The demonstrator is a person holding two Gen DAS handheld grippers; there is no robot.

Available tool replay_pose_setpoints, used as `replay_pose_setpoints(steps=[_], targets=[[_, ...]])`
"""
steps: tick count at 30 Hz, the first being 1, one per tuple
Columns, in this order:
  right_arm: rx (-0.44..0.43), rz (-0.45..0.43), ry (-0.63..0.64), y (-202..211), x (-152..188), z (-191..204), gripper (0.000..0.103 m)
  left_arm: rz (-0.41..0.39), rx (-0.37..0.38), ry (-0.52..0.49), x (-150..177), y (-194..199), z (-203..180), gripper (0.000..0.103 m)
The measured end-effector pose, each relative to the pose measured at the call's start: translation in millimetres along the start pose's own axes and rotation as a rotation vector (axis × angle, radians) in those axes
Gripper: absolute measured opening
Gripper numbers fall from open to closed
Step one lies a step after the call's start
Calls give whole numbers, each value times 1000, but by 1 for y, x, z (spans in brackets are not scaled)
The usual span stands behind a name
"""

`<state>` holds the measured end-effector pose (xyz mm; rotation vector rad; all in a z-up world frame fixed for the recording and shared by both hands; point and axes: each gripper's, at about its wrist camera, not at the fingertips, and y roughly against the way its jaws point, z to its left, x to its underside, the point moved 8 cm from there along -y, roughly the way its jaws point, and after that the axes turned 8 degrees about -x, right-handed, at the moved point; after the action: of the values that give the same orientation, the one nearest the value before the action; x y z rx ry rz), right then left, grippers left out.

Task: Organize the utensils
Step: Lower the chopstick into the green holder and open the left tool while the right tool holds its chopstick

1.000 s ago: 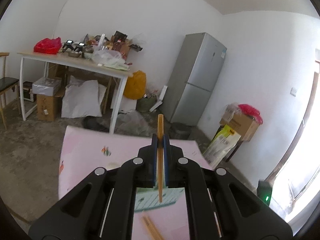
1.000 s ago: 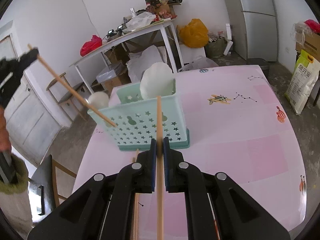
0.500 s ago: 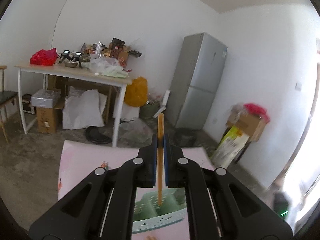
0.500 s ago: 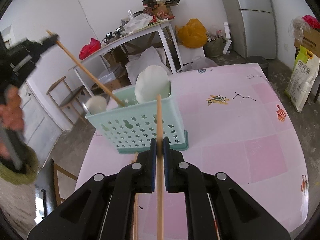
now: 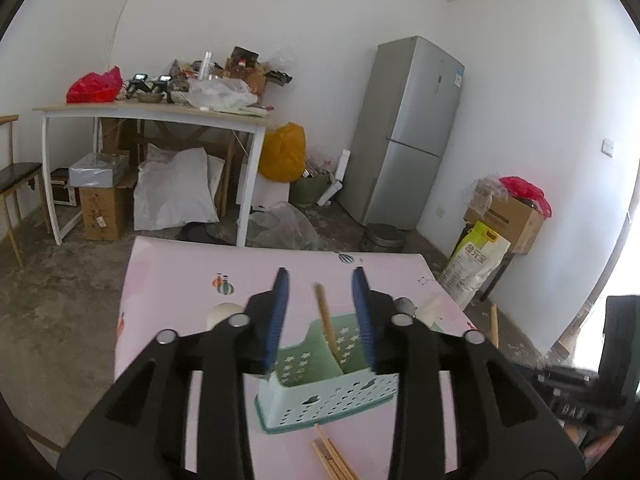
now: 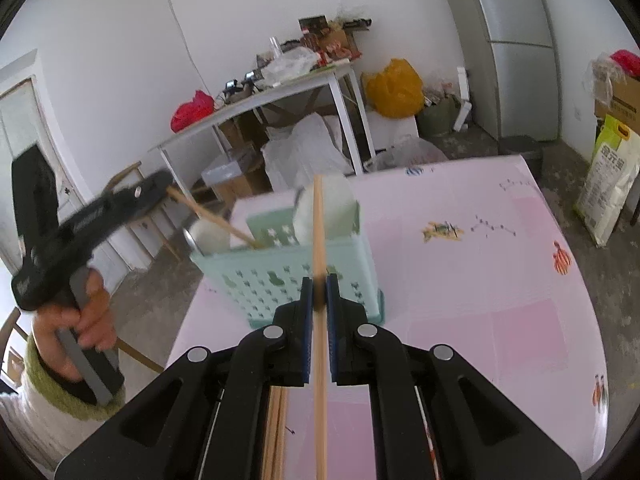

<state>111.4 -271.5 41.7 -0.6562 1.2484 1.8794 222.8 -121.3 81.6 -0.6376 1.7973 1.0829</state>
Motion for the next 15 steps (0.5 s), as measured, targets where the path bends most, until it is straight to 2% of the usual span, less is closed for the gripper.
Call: replay_pose_setpoints(steps=[8,15], targets=[[-71,-96,59,7,-53,27,7,-54,-20,41,10,48,22,51],[-127,-194,126,10,-111,58,7,-19,-34,56,40,67,39,56]])
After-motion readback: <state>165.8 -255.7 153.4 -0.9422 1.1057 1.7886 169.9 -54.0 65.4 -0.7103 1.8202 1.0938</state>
